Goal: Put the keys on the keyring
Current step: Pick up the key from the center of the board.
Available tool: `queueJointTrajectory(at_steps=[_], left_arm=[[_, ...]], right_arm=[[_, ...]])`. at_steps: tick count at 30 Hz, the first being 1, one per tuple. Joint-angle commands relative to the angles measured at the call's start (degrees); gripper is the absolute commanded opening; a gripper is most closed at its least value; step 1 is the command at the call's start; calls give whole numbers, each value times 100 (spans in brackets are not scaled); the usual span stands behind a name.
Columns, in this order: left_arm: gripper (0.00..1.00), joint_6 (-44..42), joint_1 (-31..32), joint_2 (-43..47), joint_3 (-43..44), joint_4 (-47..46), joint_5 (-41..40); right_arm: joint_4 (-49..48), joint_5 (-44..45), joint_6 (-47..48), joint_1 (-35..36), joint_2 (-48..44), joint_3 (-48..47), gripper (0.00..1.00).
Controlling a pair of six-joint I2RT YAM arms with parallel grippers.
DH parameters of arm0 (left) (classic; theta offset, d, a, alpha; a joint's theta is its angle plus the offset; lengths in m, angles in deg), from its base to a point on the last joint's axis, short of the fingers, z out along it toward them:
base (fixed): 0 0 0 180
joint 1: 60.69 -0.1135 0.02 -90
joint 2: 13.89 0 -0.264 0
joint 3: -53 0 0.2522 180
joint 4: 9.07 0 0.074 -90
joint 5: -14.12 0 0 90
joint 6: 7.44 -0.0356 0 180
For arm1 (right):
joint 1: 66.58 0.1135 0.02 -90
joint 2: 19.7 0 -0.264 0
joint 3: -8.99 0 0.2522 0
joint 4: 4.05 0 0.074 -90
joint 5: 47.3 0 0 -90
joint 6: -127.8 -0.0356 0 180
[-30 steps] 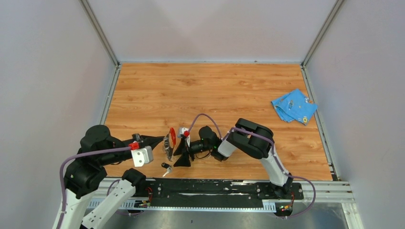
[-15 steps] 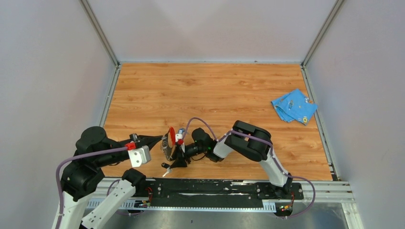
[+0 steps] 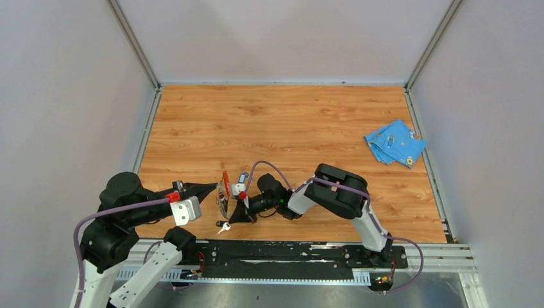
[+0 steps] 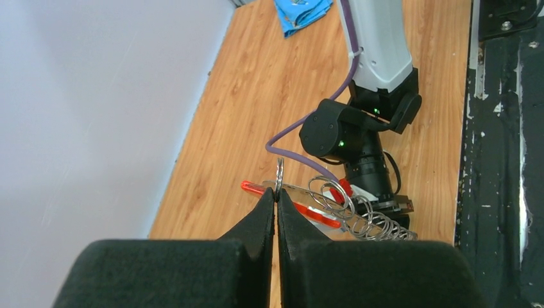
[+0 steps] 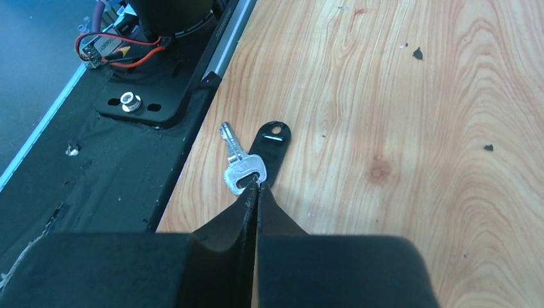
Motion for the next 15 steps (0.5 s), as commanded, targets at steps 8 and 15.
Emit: queueJointTrajectory(at_steps=[8,15], left_arm=[[0,-4,3,-99,-240,-27,652],[0,-537,11,-436,-372,-27,1723]], right_arm=[[802,865,-5,83,-2003,1566,0],[3708,1931,775,83,-4961,1958,0]])
